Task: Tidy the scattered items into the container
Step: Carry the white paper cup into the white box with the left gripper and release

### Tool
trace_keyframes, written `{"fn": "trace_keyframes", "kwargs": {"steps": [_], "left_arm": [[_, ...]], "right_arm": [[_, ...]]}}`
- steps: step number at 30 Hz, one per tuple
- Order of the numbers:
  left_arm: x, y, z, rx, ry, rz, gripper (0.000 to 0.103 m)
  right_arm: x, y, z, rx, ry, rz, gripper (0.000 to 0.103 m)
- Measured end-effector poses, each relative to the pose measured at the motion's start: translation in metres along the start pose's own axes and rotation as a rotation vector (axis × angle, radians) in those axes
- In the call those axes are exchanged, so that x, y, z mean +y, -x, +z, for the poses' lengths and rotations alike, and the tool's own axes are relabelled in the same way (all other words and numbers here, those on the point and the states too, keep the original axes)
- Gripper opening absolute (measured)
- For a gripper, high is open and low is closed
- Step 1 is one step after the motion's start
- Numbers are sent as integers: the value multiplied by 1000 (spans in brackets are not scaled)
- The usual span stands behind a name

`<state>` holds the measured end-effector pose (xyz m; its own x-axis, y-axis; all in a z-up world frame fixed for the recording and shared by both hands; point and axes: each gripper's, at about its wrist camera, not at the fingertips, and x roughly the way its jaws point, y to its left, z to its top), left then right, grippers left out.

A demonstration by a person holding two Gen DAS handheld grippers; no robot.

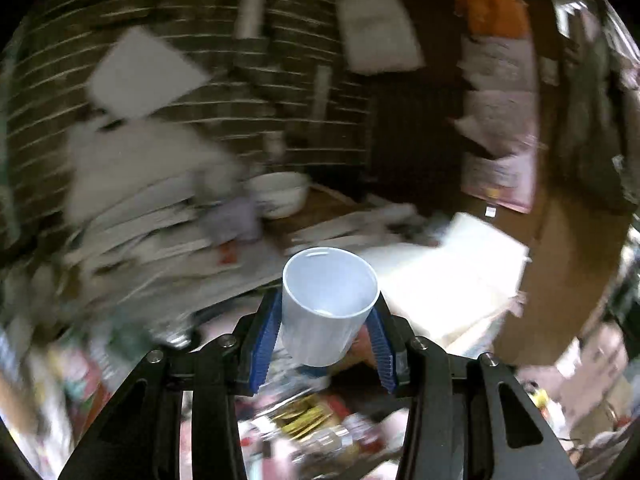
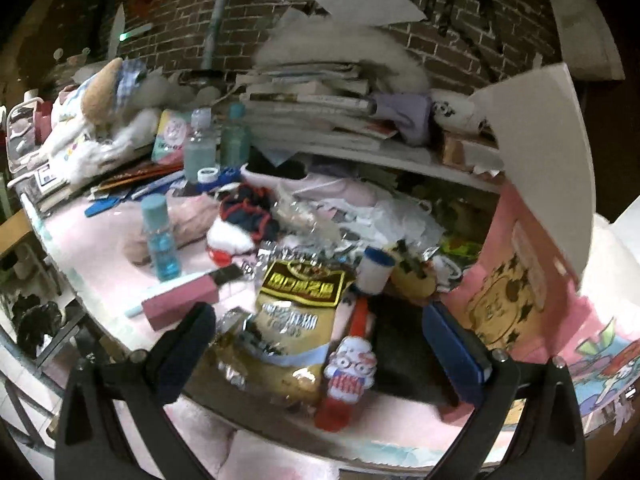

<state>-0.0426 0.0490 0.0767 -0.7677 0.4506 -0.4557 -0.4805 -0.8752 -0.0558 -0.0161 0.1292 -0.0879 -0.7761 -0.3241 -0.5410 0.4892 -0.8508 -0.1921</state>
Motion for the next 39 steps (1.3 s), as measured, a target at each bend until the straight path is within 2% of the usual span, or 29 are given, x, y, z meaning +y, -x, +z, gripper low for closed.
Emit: {"fn": "trace_keyframes", "kwargs": {"steps": [4, 12, 18, 21, 23, 26, 30, 37, 38, 39], "left_arm": [[-41, -30, 25, 82, -66, -80, 38], [-97, -102, 46, 293, -140, -134, 38], [-116, -150, 36, 485, -186, -59, 38], [-119, -177, 28, 571, -205, 9, 38], [-122, -190, 24, 614, -226, 45, 38], [-125, -204, 17, 674, -242, 61, 38], [-129, -217, 6, 722, -284, 113, 38], [-130, -221, -4, 757, -310, 128, 39], [-129, -219, -4, 756, -301, 121, 40], [-129, -218, -4, 752, -296, 117, 47]], "right_arm": [[1, 1, -3, -4, 10, 6, 103], [-1, 2, -8, -6, 12, 38, 103], [1, 1, -16, 7, 12, 62, 103], [0, 1, -18, 10, 3, 77, 103], [0, 0, -18, 10, -1, 84, 103], [1, 0, -20, 12, 2, 89, 103], [1, 0, -22, 14, -1, 91, 103], [-14, -3, -26, 14, -53, 78, 103], [-15, -3, -27, 16, -57, 74, 103], [-17, -4, -27, 17, -60, 73, 103]]}}
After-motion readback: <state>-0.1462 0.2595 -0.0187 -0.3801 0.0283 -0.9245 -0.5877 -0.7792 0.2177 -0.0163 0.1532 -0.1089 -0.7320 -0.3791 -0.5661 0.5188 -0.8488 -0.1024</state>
